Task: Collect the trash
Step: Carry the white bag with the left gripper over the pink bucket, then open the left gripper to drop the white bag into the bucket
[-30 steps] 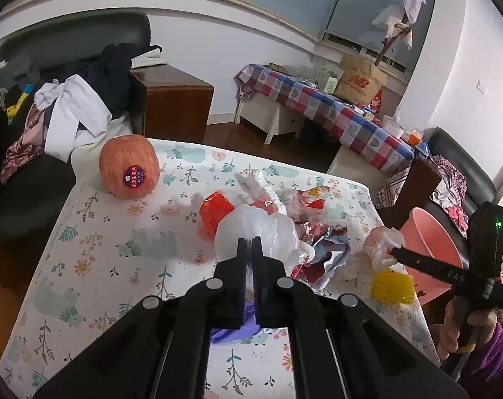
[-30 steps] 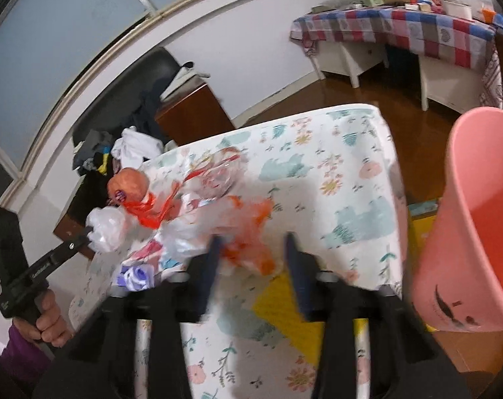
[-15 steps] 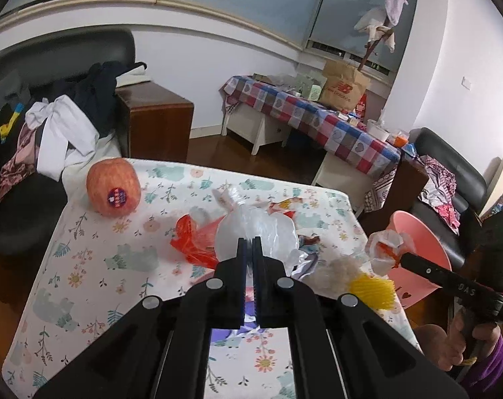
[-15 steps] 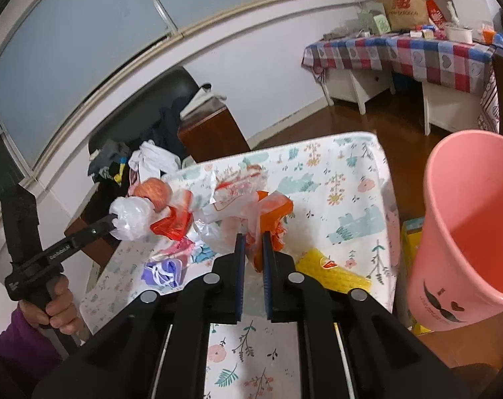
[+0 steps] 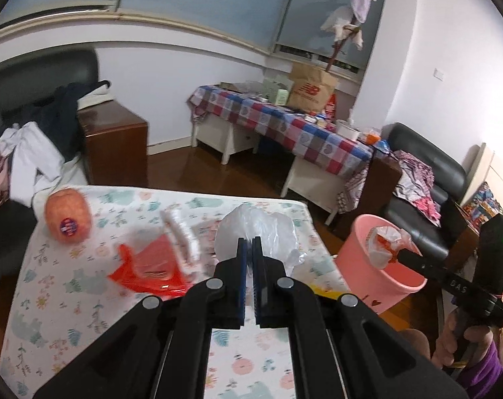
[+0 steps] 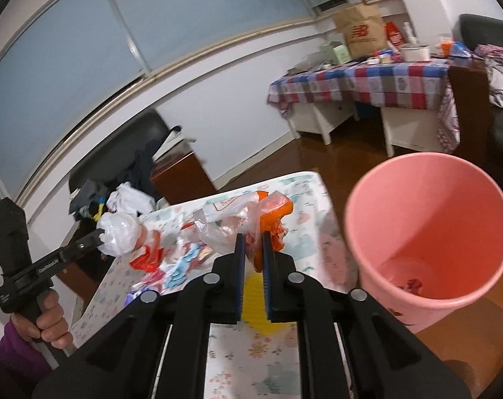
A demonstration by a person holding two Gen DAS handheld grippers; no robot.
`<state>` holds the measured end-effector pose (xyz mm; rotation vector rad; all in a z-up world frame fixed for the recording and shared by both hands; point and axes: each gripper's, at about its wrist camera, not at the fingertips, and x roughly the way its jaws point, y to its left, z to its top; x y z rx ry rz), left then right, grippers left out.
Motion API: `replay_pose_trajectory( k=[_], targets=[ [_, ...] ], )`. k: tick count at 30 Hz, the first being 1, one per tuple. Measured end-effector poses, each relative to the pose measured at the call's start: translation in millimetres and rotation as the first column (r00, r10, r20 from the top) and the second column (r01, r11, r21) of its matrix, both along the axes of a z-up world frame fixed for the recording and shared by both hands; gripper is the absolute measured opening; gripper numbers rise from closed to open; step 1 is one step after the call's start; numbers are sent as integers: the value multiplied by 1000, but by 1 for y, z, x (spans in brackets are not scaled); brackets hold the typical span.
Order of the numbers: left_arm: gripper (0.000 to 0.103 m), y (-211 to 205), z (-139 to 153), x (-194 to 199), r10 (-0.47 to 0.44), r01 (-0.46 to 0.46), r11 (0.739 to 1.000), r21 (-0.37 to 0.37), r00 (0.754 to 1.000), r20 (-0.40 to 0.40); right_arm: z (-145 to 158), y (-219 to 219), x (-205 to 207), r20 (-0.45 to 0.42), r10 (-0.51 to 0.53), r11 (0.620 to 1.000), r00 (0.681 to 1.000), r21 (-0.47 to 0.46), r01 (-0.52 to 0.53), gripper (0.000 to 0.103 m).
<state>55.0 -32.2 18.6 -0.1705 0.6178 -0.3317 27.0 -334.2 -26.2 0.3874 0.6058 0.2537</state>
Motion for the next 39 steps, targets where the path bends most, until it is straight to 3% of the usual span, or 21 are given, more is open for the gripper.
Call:
replay_pose_trajectory(
  k=[10,23,39],
  targets=[
    [3,-77,6,12,-163,163,987,-6,987,2,-7,-54,-16,-3,-176,984,984,-30,176,10],
    [3,-193,1,17,-359,359,933,30,933,-9,-28,-97,-34,-35,-293,956,956,-33,292,10],
    [3,-269,-36,39,-418,427,900,86,902,-105,-44,-110,-31,-59,-315,946,947,-93,309,10]
  ],
)
